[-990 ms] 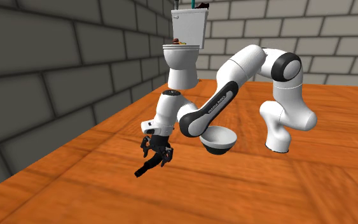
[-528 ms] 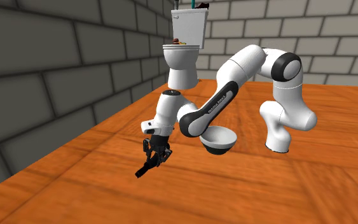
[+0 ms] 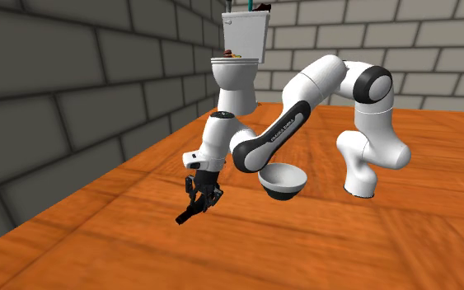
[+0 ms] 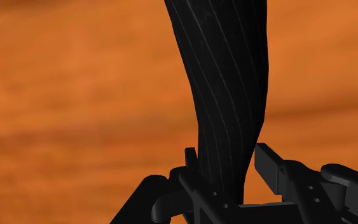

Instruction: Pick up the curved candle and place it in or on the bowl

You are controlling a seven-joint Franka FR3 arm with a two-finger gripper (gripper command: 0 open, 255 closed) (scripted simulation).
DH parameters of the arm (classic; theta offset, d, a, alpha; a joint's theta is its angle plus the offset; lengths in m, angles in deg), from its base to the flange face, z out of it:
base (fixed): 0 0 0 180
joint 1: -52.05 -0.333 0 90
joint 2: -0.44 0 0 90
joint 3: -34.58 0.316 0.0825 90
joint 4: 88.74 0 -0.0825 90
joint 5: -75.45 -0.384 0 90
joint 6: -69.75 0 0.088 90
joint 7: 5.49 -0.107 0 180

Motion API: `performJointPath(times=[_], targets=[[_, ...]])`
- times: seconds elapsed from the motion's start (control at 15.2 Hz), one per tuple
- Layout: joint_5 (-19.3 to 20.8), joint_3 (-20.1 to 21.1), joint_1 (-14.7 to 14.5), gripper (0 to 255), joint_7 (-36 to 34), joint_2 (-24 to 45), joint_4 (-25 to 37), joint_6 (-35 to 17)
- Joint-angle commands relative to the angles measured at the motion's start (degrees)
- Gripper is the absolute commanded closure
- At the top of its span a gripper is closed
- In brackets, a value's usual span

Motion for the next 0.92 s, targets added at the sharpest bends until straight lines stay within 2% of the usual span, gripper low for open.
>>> performJointPath(times=[0.0, 0.86], targets=[[0.43, -0.24, -0.24, 255, -0.31, -0.77, 0.62, 1.35], [2.86, -1.42, -1.19, 255, -1.47, -5.62, 4.58, 9.88]])
